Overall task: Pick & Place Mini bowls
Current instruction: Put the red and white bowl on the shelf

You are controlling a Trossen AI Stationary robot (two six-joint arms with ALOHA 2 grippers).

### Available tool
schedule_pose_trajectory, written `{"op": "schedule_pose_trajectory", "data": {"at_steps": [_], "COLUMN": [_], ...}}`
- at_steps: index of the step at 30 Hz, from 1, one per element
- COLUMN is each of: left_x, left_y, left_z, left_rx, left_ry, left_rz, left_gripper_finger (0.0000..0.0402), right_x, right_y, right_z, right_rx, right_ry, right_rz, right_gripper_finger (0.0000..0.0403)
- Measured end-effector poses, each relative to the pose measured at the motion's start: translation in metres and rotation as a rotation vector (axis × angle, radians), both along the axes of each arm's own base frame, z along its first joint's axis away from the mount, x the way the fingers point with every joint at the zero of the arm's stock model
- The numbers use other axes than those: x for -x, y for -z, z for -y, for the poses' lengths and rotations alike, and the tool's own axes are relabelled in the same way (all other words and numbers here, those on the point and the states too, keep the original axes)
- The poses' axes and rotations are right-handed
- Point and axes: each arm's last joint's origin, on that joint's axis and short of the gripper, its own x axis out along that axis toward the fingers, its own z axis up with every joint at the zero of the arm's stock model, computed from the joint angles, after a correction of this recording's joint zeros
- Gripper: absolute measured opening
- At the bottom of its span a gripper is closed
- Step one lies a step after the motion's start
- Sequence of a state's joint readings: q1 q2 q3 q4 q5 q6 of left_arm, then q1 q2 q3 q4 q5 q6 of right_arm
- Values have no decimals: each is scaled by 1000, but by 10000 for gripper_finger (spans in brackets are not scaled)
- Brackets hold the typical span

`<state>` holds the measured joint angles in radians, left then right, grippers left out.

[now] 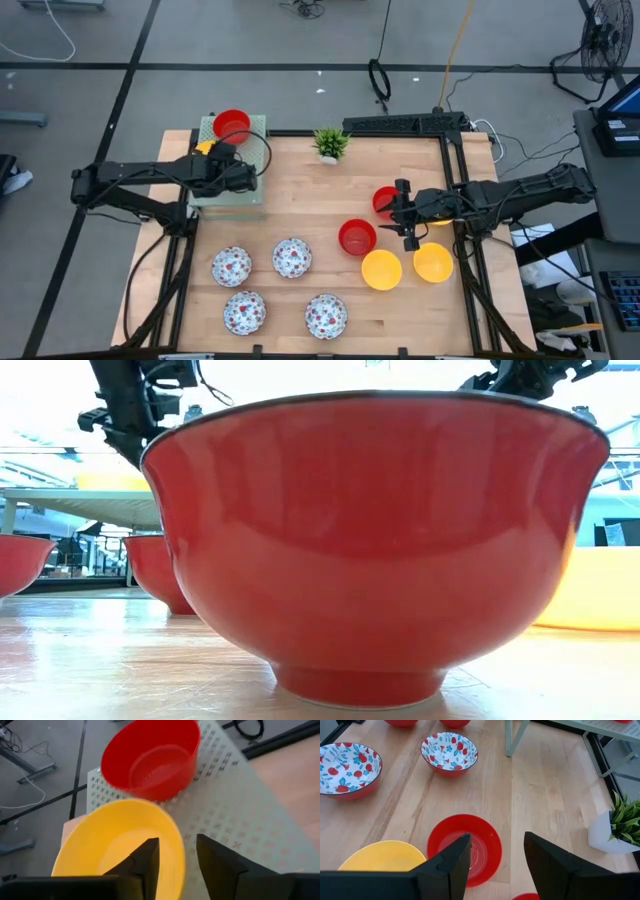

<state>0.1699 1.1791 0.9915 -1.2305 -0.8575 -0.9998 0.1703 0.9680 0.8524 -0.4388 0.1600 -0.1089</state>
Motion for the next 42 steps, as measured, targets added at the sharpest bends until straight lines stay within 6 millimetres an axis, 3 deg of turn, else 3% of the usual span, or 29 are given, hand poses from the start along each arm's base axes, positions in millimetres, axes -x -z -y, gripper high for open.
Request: {"op": "schedule_pose_trajectory", "data": {"at_steps": [10,17,25,31,42], "left_x": [-10,-37,-61,-75,-113], "left_y": [-47,-57,-69,-60,-7], "left_z": [3,18,50,80,134], "left_rx": [73,192,221,236,303], "left_ry": [148,460,826,966,1218], "left_rz": [134,307,448,406,160], "left_gripper_finger": [147,147,147,147,147], "right_x": [0,-1,-1,0,0], "right_y": [0,-1,-1,-1,-1], "right_z": [0,0,0,0,0], "right_rx": [0,-3,-59,-60,-60], "right_ry": [0,-1,36,36,33], "right_rz": [0,9,10,9,7], "right_gripper_finger": [171,171,171,171,171]}}
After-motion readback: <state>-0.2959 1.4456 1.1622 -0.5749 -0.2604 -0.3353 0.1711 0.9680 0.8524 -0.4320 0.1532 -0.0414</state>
